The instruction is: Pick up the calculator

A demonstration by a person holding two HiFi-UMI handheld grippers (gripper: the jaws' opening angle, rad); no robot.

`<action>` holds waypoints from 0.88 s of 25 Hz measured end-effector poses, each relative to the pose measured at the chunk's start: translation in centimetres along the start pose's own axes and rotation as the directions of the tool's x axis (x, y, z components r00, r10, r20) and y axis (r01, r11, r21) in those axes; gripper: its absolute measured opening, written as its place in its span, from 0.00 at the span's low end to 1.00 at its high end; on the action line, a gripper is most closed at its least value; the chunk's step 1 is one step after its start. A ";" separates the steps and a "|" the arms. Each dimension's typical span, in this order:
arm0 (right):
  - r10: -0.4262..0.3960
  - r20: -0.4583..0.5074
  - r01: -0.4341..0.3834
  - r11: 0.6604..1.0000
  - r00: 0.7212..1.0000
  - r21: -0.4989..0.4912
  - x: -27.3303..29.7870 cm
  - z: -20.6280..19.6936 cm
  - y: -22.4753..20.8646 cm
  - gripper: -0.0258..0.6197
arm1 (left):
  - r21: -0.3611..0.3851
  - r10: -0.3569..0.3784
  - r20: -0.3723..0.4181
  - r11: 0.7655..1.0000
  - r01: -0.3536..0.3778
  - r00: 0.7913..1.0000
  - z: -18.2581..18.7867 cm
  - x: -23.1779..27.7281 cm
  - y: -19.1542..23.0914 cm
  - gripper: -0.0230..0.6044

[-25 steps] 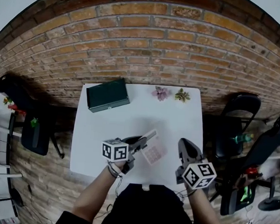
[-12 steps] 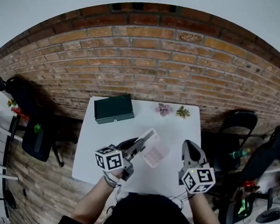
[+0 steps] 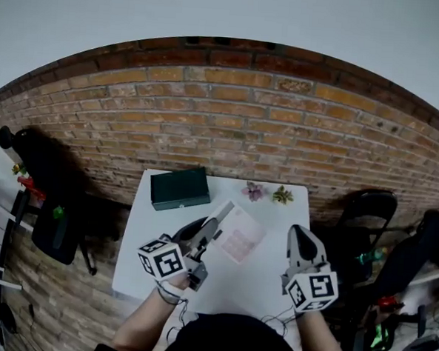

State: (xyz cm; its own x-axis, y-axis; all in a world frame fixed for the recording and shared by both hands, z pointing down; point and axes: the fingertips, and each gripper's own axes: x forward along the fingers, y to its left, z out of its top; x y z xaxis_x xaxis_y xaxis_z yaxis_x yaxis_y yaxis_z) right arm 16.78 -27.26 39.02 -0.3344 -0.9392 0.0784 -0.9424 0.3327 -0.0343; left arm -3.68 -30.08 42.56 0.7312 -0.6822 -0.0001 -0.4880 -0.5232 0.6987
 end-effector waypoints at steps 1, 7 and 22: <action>0.000 0.011 0.001 1.000 1.000 -0.006 0.0 0.5 0.0 0.05 | -0.001 -0.008 0.016 1.000 0.008 1.000 0.6 -0.1 -0.5 0.11; -0.007 0.053 0.009 0.999 0.999 -0.037 0.0 2.4 0.0 0.05 | 0.017 -0.035 0.102 0.999 0.033 0.994 4.1 -1.2 -2.6 0.11; 0.025 0.054 -0.021 0.997 0.998 -0.070 1.4 3.2 1.7 0.05 | 0.091 0.026 0.180 0.995 -0.043 0.983 6.2 -2.9 -1.9 0.11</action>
State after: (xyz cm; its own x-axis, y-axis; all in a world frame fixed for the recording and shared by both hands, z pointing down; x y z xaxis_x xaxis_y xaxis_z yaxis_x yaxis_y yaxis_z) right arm 14.76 -28.27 35.89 -0.3568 -0.9339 0.0239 -0.9333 0.3575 0.0338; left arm -7.85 -30.31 36.77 0.6204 -0.7764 -0.1107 -0.5606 -0.5377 0.6297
